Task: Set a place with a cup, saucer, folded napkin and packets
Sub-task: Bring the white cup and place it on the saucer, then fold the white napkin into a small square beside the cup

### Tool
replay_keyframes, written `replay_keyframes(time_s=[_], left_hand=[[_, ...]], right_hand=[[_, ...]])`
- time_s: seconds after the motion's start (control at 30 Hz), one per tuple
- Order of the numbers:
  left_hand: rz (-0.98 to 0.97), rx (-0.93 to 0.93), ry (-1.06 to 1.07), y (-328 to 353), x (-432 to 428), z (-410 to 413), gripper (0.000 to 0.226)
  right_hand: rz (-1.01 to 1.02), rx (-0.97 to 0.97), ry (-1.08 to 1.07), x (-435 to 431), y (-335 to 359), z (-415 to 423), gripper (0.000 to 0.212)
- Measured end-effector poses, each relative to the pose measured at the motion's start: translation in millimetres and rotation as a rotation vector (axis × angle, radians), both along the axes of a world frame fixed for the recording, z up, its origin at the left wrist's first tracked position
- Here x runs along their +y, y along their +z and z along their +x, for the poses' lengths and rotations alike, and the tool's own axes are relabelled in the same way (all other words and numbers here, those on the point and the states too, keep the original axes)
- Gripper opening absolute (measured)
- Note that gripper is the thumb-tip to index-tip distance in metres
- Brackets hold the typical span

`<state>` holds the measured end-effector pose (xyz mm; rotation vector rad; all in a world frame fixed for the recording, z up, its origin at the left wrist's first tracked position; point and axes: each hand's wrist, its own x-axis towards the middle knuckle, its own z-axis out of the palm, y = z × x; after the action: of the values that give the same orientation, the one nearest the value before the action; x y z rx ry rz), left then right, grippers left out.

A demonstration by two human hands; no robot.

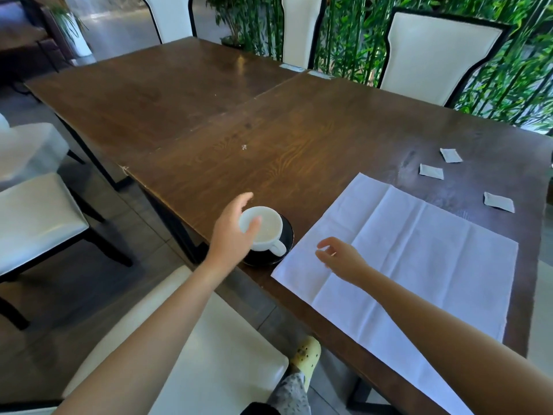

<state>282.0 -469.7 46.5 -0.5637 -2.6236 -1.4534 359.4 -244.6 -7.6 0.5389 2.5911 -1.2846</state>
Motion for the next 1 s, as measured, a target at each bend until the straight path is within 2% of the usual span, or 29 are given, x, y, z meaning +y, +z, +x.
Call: replay_keyframes(time_s=[0.17, 0.33, 0.47, 0.63, 0.8, 0.87, 1.0], left_hand=[[-0.237, -0.048, -0.384, -26, 60, 52, 0.047], [-0.588, -0.202, -0.682, -71, 101, 91, 0.060], [-0.795, -0.112, -0.714, -94, 107, 108, 0.064], [-0.878, -0.008, -0.698, -103, 106, 113, 0.066], [-0.951, -0.010, -0.672, -106, 113, 119, 0.072], [-0.976, -0.026, -0.653, -104, 117, 123, 0.073], [-1.036, -0.074, -0.592, -89, 134, 133, 0.075]], right_hand=[[0.470, -0.060, 0.159, 39, -9, 59, 0.040], [0.613, -0.151, 0.178, 60, -16, 116, 0.056], [0.660, -0.205, 0.189, 67, -27, 161, 0.071], [0.633, -0.235, 0.199, 84, -36, 218, 0.081], [0.637, -0.244, 0.263, 96, -33, 260, 0.098], [0.643, -0.223, 0.261, 97, -30, 269, 0.092], [0.721, -0.103, 0.232, 91, -19, 270, 0.050]])
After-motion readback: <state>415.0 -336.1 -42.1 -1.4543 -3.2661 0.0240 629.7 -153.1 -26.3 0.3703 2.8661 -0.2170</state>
